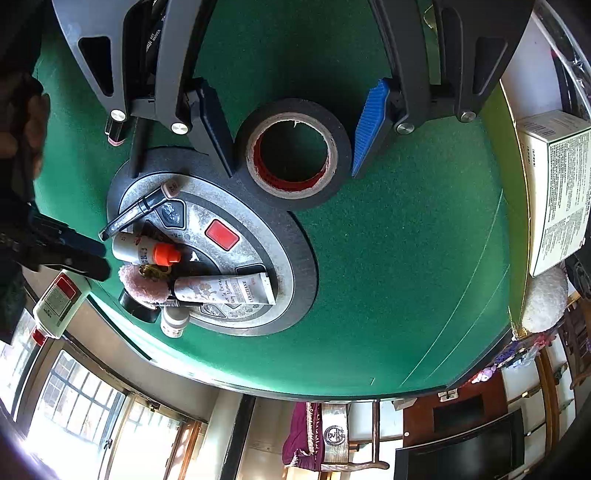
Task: Organize objects
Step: 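Grasp another black marker with the right gripper while the left holds the tape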
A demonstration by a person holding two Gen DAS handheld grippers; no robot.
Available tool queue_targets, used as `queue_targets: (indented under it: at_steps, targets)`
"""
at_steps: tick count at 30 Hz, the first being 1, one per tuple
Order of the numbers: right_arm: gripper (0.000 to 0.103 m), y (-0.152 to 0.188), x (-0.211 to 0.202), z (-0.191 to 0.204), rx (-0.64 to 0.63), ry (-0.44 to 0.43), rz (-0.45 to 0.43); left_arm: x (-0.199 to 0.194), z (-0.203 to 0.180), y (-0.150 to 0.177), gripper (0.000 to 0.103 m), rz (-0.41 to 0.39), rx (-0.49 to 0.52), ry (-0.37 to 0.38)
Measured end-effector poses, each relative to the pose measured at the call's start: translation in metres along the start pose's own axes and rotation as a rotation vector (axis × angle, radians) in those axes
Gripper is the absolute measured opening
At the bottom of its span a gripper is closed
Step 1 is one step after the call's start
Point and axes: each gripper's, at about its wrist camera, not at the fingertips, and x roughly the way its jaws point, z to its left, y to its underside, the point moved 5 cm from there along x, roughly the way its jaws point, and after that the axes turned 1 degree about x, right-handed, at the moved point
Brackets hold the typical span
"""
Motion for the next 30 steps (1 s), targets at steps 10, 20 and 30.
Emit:
queue_targets:
  at_steps: [10, 20, 30]
  targets:
    - [0.077, 0.051, -0.014, 0.032, -0.202, -0.005, 0.186, 0.001, 0.0, -0.001, 0.056, -0.001, 0.003, -0.01]
    - [0.032, 0.065, -0.003, 0.033, -0.371, 0.141, 0.162, 0.003, -0.004, 0.0, 0.057, -0.008, 0.042, -0.045]
    - [0.012, 0.079, -0.008, 0.042, -0.451, 0.242, 0.103, -0.002, -0.006, -0.001, 0.056, -0.032, 0.059, -0.05]
